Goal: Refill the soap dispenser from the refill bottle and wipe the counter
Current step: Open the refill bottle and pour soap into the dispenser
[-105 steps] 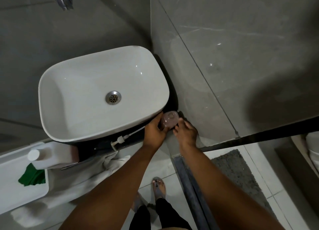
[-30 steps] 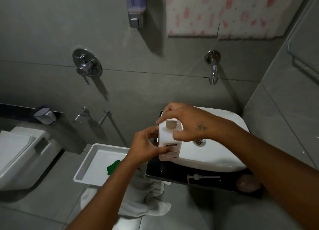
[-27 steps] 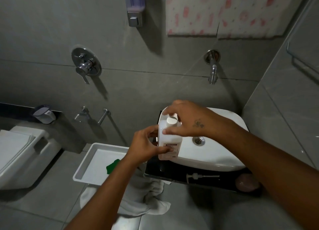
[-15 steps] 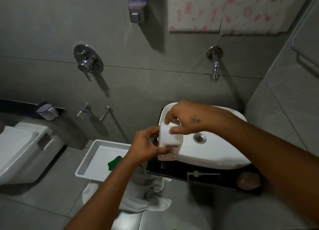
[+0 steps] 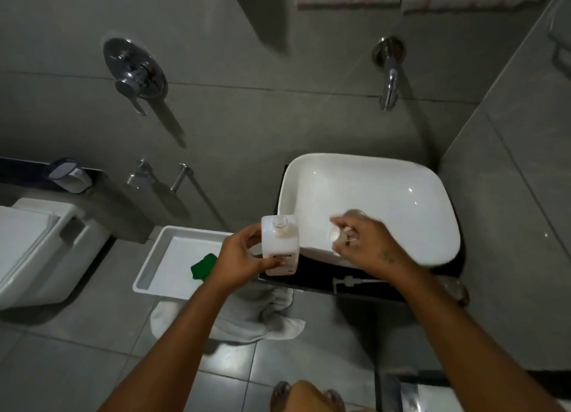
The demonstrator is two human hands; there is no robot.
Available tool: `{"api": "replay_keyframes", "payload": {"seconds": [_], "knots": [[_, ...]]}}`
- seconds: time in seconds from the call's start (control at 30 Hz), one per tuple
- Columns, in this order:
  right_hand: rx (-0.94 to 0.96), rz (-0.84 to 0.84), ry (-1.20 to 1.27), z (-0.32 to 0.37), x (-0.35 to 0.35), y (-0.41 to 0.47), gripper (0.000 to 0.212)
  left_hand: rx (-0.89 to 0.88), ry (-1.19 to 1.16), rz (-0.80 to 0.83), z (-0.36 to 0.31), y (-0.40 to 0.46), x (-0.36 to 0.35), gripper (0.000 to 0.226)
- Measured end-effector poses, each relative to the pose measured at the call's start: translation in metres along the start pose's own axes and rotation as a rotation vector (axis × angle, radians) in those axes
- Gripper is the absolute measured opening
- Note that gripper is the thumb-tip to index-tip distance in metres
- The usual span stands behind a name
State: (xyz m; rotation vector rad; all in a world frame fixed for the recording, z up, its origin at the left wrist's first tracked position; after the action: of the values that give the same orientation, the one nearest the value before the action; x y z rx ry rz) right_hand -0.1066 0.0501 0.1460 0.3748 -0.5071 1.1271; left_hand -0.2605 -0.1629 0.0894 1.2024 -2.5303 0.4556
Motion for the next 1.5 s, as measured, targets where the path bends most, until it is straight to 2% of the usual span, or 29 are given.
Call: {"api": "replay_keyframes", "payload": {"seconds": [0.07, 0.13, 0.27, 0.37, 0.47, 0.8, 0.87, 0.97, 1.07, 1.17, 1.27, 1.33, 1.4, 1.5], "knots": [[-0.202, -0.124, 0.1, -0.056, -0.031, -0.029, 0.038, 0.033, -0.009, 0.006, 0.019, 0.001, -0.002, 0.081], [-0.283, -0.196, 0.065, -0.09, -0.063, -0.047, 0.037, 0.062, -0.019, 0.022, 0.035, 0.002, -0.006, 0.08], [-0.318, -0.24, -0.072, -0.119, -0.114, -0.048, 0.034, 0.093, -0.022, 0.075, 0.057, 0.006, -0.016, 0.077], [-0.352, -0.223, -0.281, -0.126, -0.136, -0.035, 0.031, 0.084, -0.005, 0.105, 0.065, 0.011, -0.023, 0.074], [-0.393, -0.196, -0.382, -0.128, -0.149, -0.022, 0.033, 0.094, -0.008, 0.111, 0.073, 0.015, -0.023, 0.078], [-0.474, -0.17, -0.477, -0.141, -0.158, -0.007, 0.017, 0.095, -0.016, 0.121, 0.084, 0.019, -0.016, 0.079], [-0.468, -0.187, -0.463, -0.141, -0.157, -0.007, 0.019, 0.086, -0.013, 0.13, 0.082, 0.019, -0.016, 0.079], [-0.436, -0.225, -0.404, -0.143, -0.151, -0.009, 0.034, 0.073, -0.004, 0.134, 0.078, 0.02, -0.015, 0.078], [-0.433, -0.362, -0.235, -0.15, -0.129, -0.03, 0.046, 0.052, 0.011, 0.132, 0.074, 0.022, -0.016, 0.076], [-0.568, -0.658, 0.016, -0.178, -0.088, -0.085, 0.048, 0.045, 0.001, 0.116, 0.076, 0.023, -0.018, 0.076], [-0.699, -1.003, 0.045, -0.203, -0.032, -0.149, 0.049, 0.028, -0.001, 0.121, 0.077, 0.023, -0.022, 0.071], [-0.769, -1.15, -0.005, -0.211, 0.0, -0.177, 0.062, 0.022, 0.011, 0.12, 0.075, 0.021, -0.022, 0.069], [-0.788, -1.184, -0.069, -0.216, 0.021, -0.187, 0.079, 0.022, 0.014, 0.118, 0.074, 0.019, -0.024, 0.068], [-0.785, -1.103, -0.076, -0.224, 0.036, -0.182, 0.101, 0.015, 0.043, 0.124, 0.068, 0.013, -0.029, 0.066]]}}
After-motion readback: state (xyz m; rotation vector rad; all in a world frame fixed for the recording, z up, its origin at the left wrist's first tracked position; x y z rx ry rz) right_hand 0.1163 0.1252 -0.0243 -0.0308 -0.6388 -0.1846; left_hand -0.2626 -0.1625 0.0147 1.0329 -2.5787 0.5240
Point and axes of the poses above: each hand's wrist, its own y-axis towards the middle knuckle, its own x-axis out of the back of the hand, z = x × y, the point moved 7 cm from there along y, towards the middle knuckle, and after that the axes turned 7 degrees about x, right-handed, at the moved point
